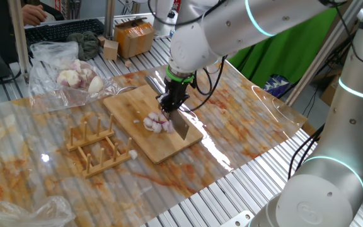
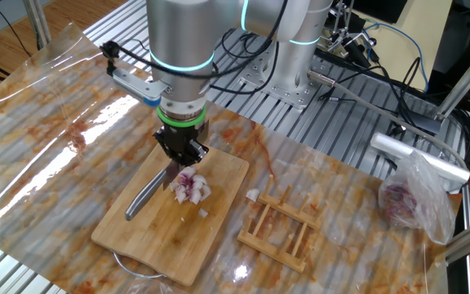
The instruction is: Chop the onions
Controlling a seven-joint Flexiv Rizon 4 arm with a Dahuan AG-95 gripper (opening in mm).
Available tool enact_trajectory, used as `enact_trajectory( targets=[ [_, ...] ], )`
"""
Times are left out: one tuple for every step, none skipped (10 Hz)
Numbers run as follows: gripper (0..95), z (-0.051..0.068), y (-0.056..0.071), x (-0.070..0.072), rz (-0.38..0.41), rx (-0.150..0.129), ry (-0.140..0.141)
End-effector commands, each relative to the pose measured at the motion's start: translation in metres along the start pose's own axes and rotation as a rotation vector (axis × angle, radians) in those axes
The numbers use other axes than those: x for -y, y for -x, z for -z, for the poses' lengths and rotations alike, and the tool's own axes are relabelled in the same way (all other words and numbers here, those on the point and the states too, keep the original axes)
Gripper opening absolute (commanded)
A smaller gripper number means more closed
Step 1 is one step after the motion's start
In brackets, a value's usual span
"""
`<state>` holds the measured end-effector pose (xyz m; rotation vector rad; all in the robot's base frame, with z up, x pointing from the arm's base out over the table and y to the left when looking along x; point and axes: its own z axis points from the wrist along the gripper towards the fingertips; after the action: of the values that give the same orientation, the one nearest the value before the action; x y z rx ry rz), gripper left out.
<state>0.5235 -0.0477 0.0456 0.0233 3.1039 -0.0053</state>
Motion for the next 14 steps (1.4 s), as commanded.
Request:
enact_trajectory(
  targets=[
    [0.0,-0.025,-0.001,0.002,-0.003,0.034,0.011],
    [0.0,-0.021,-0.001,-0.001,-0.013,0.019,0.020],
    [0.0,-0.018,0.000,-0.003,-0.017,0.015,0.015],
    [0.0,-0.014,0.001,-0.004,-0.016,0.004,0.006],
    [0.0,-0.010,0.003,-0.005,-0.017,-0.007,-0.001],
    [0.0,-0.008,0.003,-0.006,-0.026,-0.015,0.001],
    [0.0,0.000,0.004,-0.008,-0.037,-0.025,0.013],
    [0.0,0.005,0.007,-0.010,-0.039,-0.034,0.008],
    [0.0,0.009,0.008,-0.011,-0.041,-0.037,0.005],
    [0.0,0.014,0.011,-0.011,-0.039,-0.047,-0.001],
    [0.0,0.021,0.013,-0.011,-0.024,-0.054,-0.011],
    [0.0,0.025,0.013,-0.010,0.012,-0.053,-0.048],
    [0.0,0.025,0.013,-0.006,0.042,-0.048,-0.063],
    [0.0,0.024,0.014,-0.003,0.060,-0.048,-0.071]
  ],
)
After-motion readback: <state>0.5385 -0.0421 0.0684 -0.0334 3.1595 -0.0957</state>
